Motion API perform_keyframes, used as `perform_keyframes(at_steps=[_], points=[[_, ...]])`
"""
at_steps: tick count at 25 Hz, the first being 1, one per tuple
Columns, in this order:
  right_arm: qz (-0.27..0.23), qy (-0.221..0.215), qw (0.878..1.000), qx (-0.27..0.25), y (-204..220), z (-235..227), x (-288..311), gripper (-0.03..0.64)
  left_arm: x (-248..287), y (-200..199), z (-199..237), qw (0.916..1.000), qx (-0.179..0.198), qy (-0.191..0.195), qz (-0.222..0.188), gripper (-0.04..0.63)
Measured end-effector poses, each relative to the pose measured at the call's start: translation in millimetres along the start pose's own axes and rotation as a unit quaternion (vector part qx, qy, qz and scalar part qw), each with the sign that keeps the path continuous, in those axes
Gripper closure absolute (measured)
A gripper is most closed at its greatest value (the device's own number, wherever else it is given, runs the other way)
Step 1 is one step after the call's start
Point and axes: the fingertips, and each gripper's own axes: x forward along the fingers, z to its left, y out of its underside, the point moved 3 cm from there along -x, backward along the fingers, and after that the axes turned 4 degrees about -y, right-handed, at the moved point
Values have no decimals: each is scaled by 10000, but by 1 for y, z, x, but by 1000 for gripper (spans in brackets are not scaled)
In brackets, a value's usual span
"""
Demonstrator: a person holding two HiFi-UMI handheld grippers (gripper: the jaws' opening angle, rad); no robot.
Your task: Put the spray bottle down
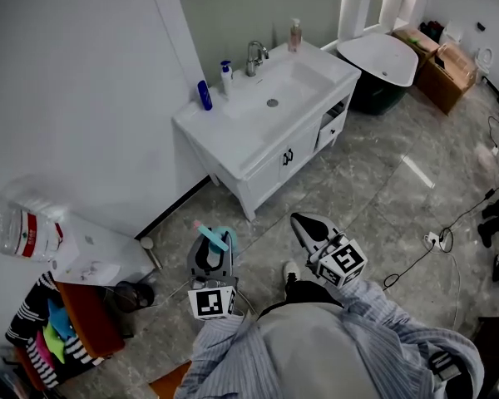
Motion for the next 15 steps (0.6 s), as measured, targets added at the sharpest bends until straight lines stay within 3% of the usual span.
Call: perform_keyframes(at_steps=[8, 15], points=[[-73, -171, 9998, 82, -20, -95, 48, 601, 112, -3, -10, 9999, 127, 48, 106, 448], [68, -255, 9993, 282, -13, -142, 75, 601, 164, 11, -14, 9991, 179, 100, 366, 448]])
